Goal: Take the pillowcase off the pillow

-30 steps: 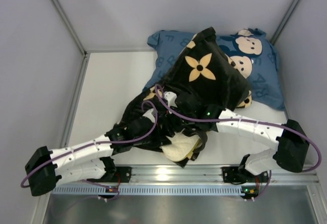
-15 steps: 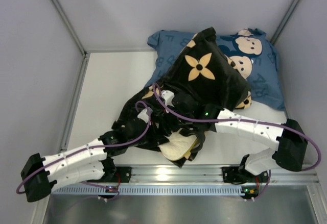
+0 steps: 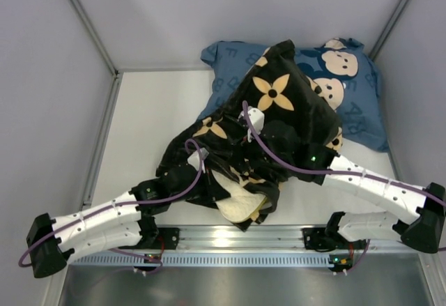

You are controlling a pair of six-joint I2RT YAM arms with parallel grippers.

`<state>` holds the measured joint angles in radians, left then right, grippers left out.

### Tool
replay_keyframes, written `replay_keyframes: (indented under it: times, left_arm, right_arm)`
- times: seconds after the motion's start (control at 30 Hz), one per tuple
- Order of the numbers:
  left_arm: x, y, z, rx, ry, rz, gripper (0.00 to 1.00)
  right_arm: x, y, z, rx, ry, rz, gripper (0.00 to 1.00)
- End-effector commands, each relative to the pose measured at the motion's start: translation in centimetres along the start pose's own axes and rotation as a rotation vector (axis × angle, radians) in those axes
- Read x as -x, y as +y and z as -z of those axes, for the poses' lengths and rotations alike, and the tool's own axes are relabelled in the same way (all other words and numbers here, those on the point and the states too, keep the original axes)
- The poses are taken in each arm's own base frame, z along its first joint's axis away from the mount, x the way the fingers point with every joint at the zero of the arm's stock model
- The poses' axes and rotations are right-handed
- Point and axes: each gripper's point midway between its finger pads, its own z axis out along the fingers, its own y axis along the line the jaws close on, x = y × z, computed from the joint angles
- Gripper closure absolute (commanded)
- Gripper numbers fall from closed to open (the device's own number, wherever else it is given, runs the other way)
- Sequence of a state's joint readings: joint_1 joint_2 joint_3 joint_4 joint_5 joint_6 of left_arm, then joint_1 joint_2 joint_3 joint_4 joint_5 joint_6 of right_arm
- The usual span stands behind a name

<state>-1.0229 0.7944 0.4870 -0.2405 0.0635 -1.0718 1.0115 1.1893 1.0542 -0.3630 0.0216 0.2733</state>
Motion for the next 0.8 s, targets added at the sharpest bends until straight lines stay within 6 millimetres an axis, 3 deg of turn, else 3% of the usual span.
replay_keyframes:
  times: [0.0,0.2,0.5,0.63,0.77]
  left_arm:
    - [1.6,-4.9,1.5,-0.151,-0.034,-0.034,1.0]
    - [1.6,-5.3,2.1,-0.175,-0.037,-0.027,1.0]
    - [1.8,-6.4,3.1,-0.225,-0.047,-0.025,1.0]
    - [1.8,-6.4,3.2,-0.229,-0.049,-0.022,1.0]
    - [1.9,-7.1,3.4,-0.269,-0.052,-0.028,1.0]
  right_arm:
    - [2.7,-0.5,1.1,-0.033,-0.083,0.024,0.31]
    - [1.3,0.6,-1.6,0.042,-0.019,0.051,0.3]
    - [1.9,2.3,-4.2,0.133,-0.035,0.044,0.3]
    - [1.5,3.3,-5.5,0.189,-0.024,0.022,0.35]
    - [1.4,3.8,-6.6,0.222,-0.017,0.0,0.47]
